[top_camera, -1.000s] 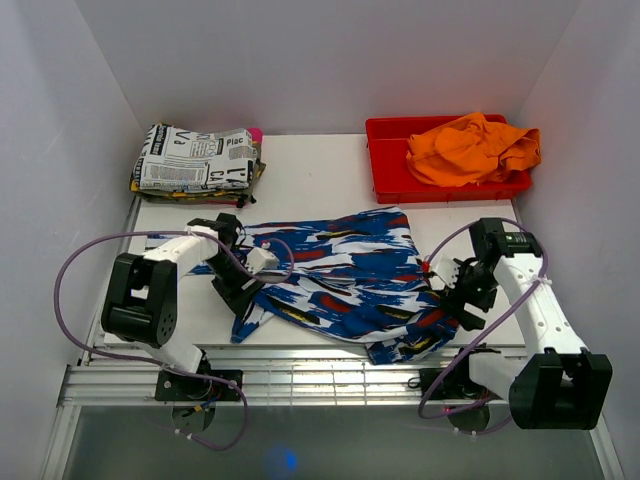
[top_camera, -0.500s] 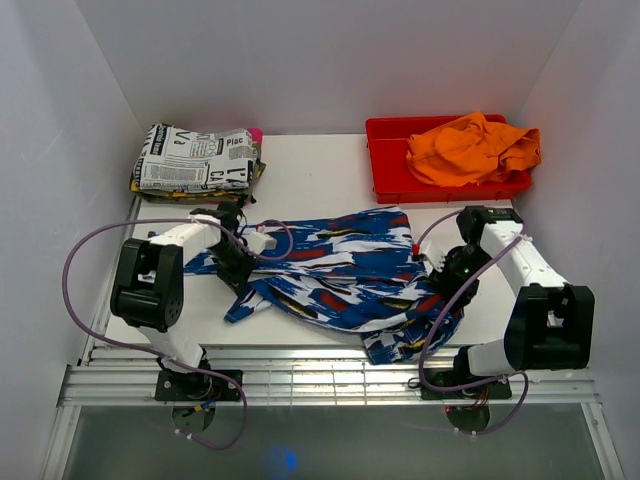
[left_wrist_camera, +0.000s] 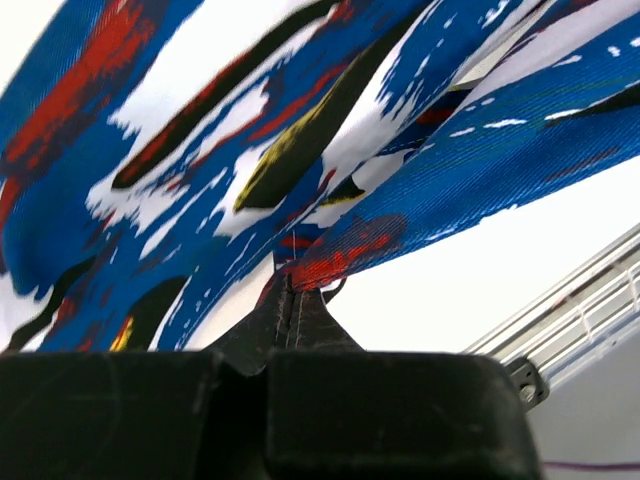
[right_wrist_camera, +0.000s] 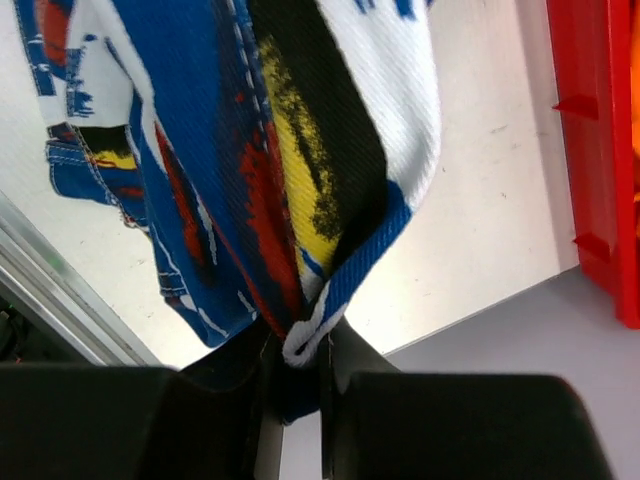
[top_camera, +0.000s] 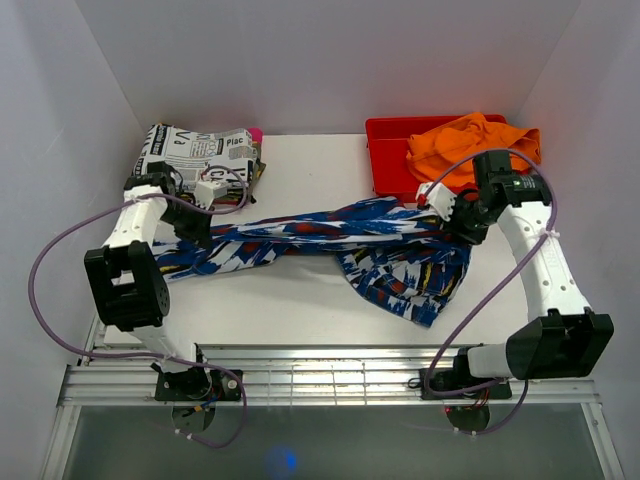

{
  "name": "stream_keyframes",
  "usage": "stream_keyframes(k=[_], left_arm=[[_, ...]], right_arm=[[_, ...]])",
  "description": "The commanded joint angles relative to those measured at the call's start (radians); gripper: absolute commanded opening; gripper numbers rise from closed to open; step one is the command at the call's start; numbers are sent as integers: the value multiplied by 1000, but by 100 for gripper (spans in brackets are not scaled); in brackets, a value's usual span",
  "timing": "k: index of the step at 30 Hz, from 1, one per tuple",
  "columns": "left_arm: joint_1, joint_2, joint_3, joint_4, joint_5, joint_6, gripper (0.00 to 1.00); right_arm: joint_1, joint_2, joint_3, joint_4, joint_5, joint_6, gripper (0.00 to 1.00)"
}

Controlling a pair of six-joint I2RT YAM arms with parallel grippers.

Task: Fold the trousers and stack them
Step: Flatten the trousers out

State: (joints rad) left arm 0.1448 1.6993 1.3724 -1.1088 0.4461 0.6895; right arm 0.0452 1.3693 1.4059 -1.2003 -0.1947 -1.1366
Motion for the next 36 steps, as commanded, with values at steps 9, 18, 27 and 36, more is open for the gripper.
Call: stream_keyframes(k=[9,18,27,36], left_arm=[[294,-84,-120,27,-268,346,0],[337,46,-162,104,-314,230,0],[337,206,-55,86,-302,104,0],[335,200,-39,75,-284,82,0]], right_arm=[[510,-228,-323,-12,169,27,24],[481,-179,-350,36,112,163,96],[456,-204,-503,22,-83,234,98],[418,27,-501,136,-256,530,91]])
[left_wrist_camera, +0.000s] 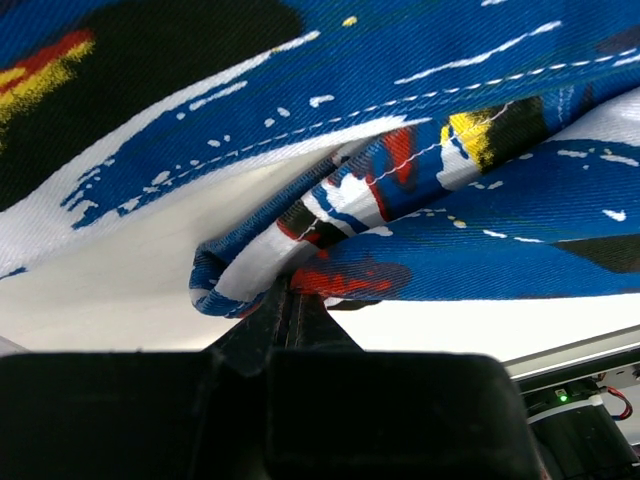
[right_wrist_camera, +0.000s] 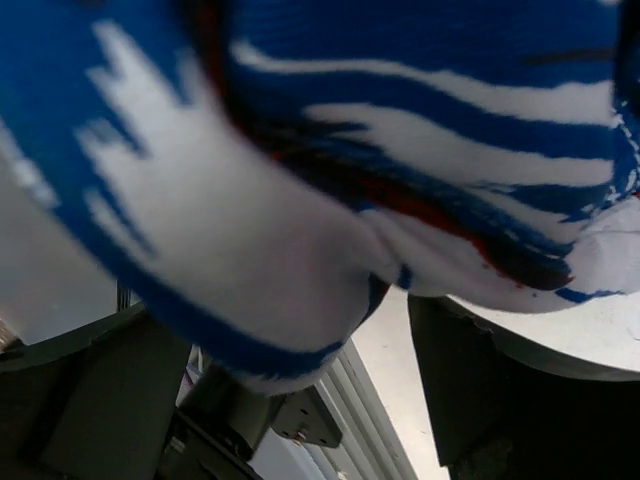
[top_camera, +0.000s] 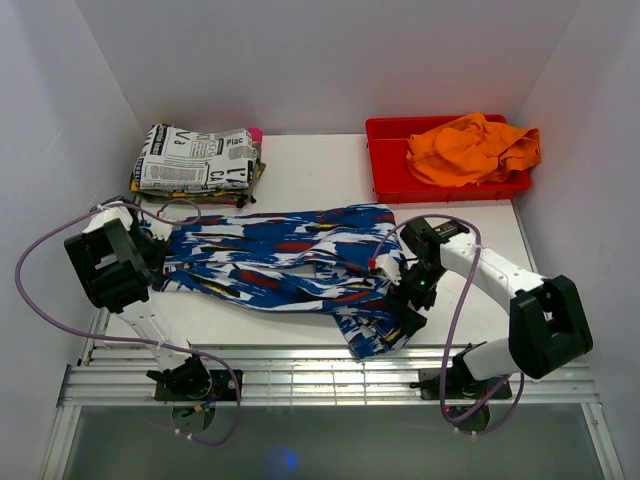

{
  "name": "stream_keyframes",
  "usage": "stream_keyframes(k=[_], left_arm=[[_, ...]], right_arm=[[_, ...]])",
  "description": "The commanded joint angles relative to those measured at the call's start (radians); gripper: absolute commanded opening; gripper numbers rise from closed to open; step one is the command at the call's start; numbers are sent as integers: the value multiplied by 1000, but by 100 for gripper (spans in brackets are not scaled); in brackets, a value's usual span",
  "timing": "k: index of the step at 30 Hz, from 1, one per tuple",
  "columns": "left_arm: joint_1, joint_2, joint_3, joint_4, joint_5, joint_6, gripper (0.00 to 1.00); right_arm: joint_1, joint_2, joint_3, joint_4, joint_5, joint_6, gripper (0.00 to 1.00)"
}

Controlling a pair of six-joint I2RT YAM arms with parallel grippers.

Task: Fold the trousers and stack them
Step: Flatten the trousers out

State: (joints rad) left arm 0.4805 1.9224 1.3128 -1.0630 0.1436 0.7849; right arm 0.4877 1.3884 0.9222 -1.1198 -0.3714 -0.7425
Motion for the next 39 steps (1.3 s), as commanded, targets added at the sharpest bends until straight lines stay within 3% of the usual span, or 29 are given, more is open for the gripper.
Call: stream_keyframes(k=[1,2,5,7,8,9,13,14,18,20,23,25,29,32,35,37,38,39], left_arm=[[1,-32,17,29,20,-15,0],[1,-37,14,32,24,-16,0],[1,-45,9,35,34,-26,0],[1,-42,17,35,43,-35,0],[1,-36,26,35,53,-50,0],[1,-36,29,35,57,-50,0],[1,-30,40,41,56,-47,0],[4,-25,42,47,53,-46,0],[17,-5,54,52,53,-38,0],[20,0,51,54,53,-32,0],[21,3,34,63,51,-19,0],[23,3,20,69,44,-4,0],[41,-3,-23,101,1,34,0],[58,3,-44,107,-16,50,0],[67,6,-46,109,-30,54,0],[67,6,-55,115,-45,62,0],[67,4,-60,123,-53,66,0],[67,4,-67,130,-59,80,0]], right_arm=[[-24,11,-40,75,-64,152,87],[-34,15,-46,103,-32,166,76],[-37,55,-40,112,1,193,58],[-50,90,-34,121,20,204,32],[-75,106,-7,120,78,204,9],[-95,107,-6,117,78,204,8],[-213,71,148,81,291,79,8],[-245,61,252,75,333,45,8],[-250,34,478,37,502,-144,8],[-198,-14,504,28,584,-239,8],[-83,-139,407,35,654,-325,8],[-5,-216,232,37,686,-380,8],[277,-403,-60,66,706,-354,8],[398,-408,-169,104,651,-285,8],[436,-356,-184,150,579,-239,8],[440,-335,-178,160,543,-229,19],[440,-319,-154,141,531,-221,40],[439,-318,-135,126,516,-212,54]])
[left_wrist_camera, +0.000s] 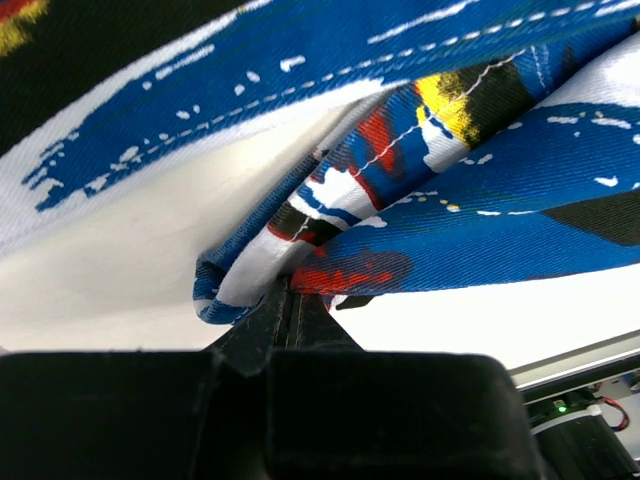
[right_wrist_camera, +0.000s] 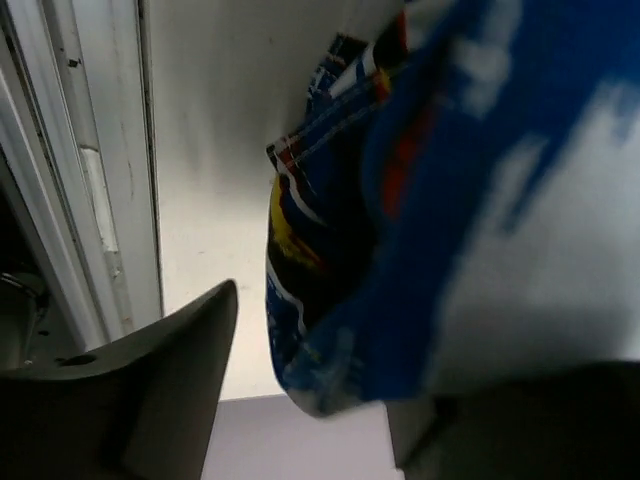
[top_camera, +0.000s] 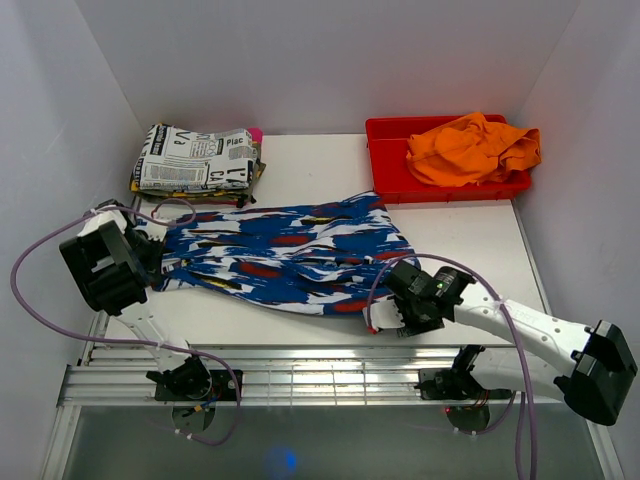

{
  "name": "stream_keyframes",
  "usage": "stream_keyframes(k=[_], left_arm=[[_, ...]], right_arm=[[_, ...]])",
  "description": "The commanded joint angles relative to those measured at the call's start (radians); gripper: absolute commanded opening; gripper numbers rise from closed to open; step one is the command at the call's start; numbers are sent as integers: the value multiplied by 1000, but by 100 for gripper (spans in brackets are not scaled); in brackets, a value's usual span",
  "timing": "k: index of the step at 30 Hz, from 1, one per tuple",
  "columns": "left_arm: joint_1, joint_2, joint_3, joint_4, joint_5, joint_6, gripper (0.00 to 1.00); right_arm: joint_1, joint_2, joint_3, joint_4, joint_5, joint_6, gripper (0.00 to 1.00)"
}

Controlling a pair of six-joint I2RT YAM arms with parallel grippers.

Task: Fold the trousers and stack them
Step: Flatten the trousers out

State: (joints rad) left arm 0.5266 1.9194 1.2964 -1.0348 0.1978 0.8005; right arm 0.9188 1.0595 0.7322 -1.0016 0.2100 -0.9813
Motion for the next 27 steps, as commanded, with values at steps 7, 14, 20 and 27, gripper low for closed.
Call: stream_keyframes(k=[7,14,20,27], left_arm=[[21,12,-75,151,-158,88,0],[21,-72,-60,110,-52,137,0],[23,-328,-16,-50,204,294,44],[-161,-496,41,-91,382,284,73]], right_arm=[[-152,-156,271,-110,-138,-8,90],[-534,-124,328,-40,-267,-74,90],[-868,303,659,-54,-564,214,90],[-899,606,785,-37,-753,498,93]])
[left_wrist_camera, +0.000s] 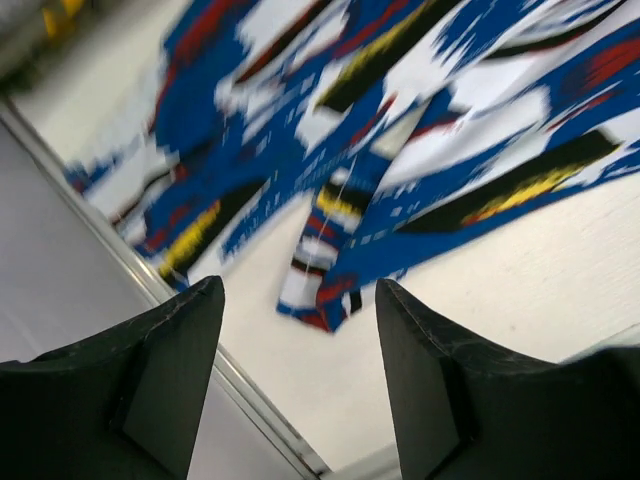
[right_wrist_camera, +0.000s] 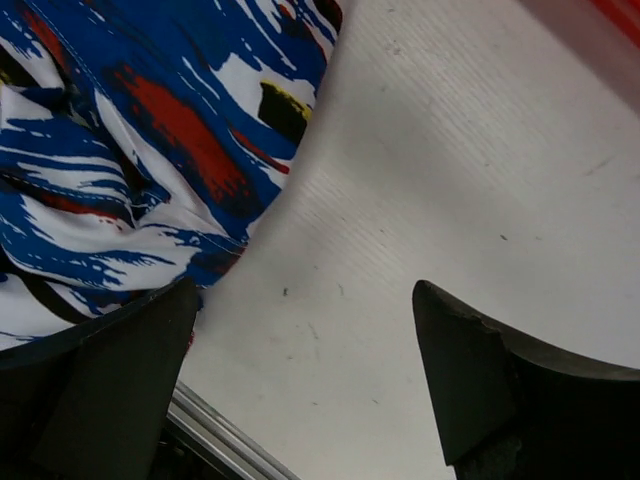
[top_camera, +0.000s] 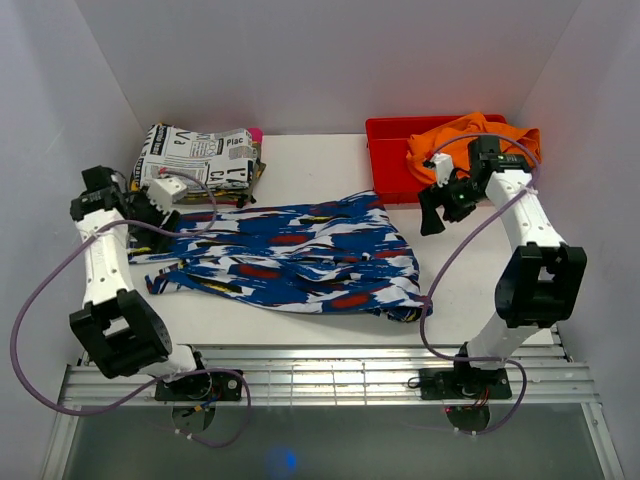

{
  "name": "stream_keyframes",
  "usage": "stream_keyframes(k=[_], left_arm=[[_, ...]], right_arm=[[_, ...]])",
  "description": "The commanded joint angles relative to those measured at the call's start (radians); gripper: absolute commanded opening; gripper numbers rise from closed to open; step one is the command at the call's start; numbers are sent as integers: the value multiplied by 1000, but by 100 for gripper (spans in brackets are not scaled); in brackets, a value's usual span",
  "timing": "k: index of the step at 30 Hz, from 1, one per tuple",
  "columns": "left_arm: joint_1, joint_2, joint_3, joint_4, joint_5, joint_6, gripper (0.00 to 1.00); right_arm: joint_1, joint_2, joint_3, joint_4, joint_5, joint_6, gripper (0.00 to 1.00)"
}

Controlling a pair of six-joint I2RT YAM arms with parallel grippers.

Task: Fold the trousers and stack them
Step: Flatten the trousers out

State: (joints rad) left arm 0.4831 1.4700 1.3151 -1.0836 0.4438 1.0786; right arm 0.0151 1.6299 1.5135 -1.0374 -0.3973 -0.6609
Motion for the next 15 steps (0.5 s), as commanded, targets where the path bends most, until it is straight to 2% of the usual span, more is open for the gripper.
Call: stream_keyframes(k=[1,7,12,15], left_arm=[[-159,-48,18,-38,125,-14,73],[-507,36,-11,98,59,-198,73],[-658,139,-5,114,26,-197,76],[-722,184,-16,114,3,-174,77]], right_arm=[[5,53,-6,23,-152,200,93],[5,176,-71,152,-149,300,91],[17,242,-108,191,-222,323,90],[26,278,-147,210,-288,331,94]])
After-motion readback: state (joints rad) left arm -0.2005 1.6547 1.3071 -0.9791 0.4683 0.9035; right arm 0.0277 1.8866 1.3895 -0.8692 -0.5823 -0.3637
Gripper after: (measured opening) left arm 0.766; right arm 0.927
